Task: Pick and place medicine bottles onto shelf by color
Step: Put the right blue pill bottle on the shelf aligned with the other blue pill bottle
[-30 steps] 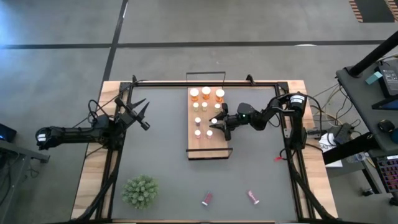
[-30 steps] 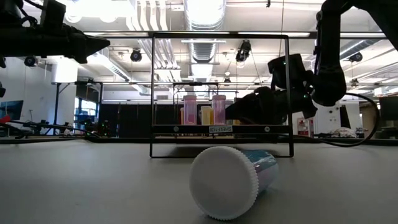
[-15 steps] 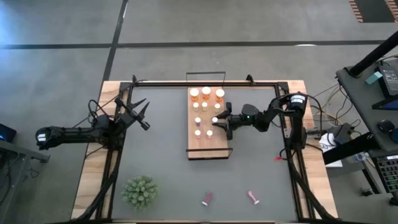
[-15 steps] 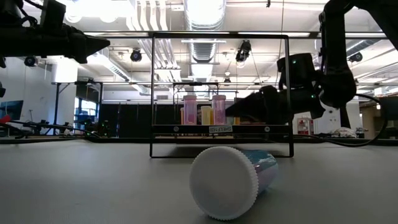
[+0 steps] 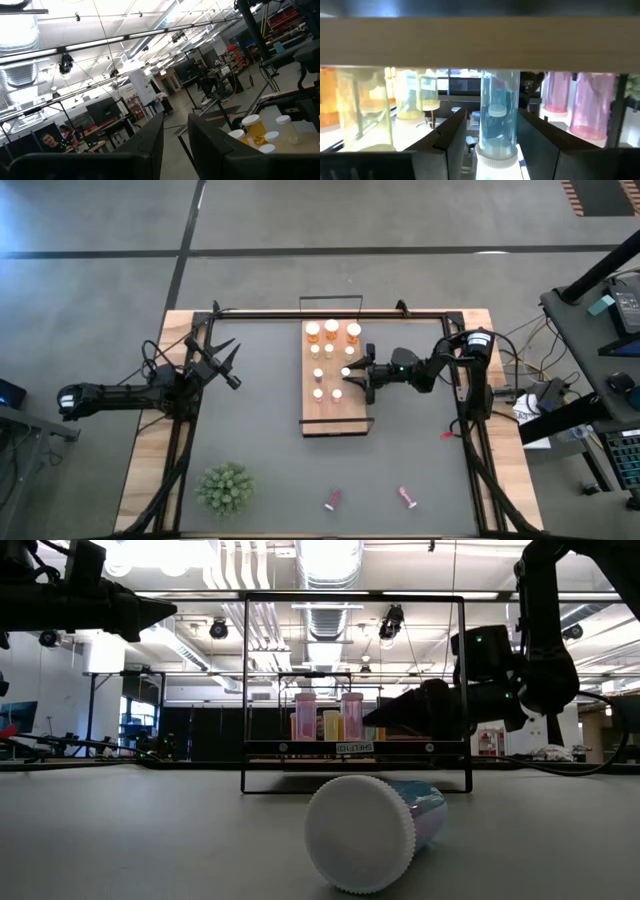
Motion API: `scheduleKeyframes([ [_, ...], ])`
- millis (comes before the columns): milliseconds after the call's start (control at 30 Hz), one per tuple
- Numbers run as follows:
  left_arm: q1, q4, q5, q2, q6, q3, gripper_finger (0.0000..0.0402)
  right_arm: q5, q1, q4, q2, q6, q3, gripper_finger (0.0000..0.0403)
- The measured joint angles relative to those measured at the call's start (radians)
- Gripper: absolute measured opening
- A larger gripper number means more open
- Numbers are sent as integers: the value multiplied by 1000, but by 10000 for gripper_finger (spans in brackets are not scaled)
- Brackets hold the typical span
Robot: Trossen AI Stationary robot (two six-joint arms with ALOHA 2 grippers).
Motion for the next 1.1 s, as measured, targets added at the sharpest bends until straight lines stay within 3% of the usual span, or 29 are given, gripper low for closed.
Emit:
scheduleKeyframes([
  [433,0,0,0,0,0,0,72,31,0,7,0,1,0,165],
  [800,0,0,0,0,0,0,72,34,0,7,0,0,0,124],
  [1100,0,0,0,0,0,0,72,34,0,-36,0,1,39,121],
])
